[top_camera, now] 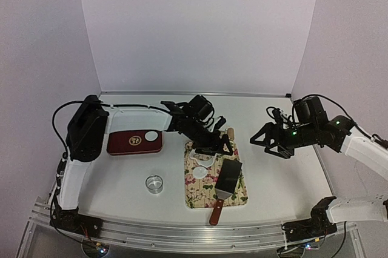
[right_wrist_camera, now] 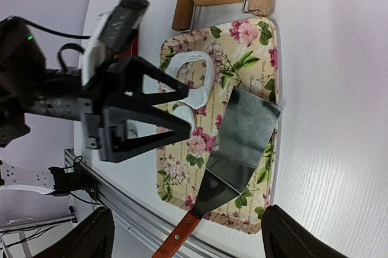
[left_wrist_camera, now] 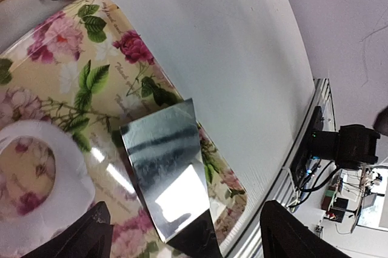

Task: Roll out the dumpling wrappers from the dough
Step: Place the spatula on the work surface, then pick up the spatula from the work surface.

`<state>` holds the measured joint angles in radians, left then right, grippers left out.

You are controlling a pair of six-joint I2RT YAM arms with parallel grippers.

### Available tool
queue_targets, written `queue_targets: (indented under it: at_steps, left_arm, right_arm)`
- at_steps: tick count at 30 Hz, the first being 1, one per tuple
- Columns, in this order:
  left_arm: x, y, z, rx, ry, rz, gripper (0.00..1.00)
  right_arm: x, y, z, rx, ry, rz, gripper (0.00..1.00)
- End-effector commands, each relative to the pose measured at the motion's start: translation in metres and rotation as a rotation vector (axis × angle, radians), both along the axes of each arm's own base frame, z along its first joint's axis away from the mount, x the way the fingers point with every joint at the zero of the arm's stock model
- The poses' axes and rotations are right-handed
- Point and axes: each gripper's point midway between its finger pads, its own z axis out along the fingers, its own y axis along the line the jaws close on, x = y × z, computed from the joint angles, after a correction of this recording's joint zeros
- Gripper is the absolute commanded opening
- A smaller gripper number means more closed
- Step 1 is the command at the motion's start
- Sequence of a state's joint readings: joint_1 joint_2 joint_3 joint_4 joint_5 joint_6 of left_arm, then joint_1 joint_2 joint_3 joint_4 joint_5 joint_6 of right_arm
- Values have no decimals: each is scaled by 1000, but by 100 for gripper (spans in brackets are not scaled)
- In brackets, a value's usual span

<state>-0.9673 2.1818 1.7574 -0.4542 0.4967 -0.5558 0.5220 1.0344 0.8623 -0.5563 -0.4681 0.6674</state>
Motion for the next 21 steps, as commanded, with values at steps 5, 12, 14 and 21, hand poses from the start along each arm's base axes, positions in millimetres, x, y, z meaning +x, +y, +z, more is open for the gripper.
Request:
queue_targets:
  at_steps: [5,12,14,21]
  left_arm:
    - [-70,40,33,98,152,184,85]
    - [-170,20,3,274,315,131,85]
    - [-187,15,-7,327,327,124,85]
    - [-193,8,-29,432,312,148,83]
  right_arm:
    - [3,-25,-24,-164,62,-82,76]
    - [5,-31,-47,-263,107,-57,75]
    - [5,-31,-48,-272,103,-45,75]
    - [-3,-29,-50,-255,108,-15,75]
